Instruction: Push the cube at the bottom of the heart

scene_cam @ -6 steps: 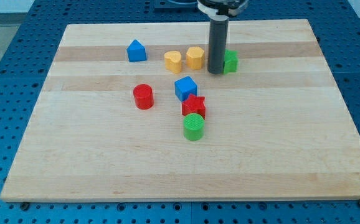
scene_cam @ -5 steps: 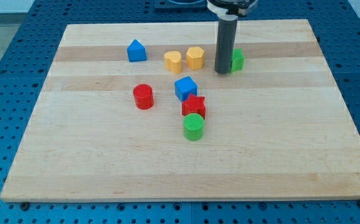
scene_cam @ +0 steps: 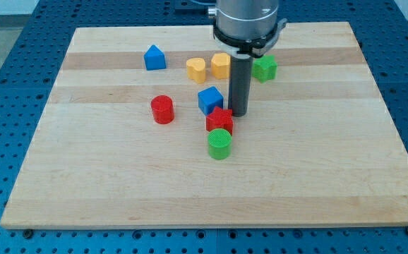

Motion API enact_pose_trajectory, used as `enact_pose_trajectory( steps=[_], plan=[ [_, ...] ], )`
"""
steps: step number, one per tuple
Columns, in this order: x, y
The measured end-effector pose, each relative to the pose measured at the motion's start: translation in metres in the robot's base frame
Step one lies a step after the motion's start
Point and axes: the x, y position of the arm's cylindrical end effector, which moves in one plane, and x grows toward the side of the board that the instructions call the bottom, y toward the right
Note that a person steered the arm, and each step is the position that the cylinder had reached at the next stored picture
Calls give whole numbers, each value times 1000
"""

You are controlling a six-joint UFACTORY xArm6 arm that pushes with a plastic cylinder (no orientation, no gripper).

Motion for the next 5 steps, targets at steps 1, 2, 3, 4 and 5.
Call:
enact_pose_trajectory(
  steps=[1,2,3,4,5],
  plan=[
    [-1,-30],
    [-4,-67],
    [-15,-79],
    [-23,-60],
    [-23,-39]
  ],
)
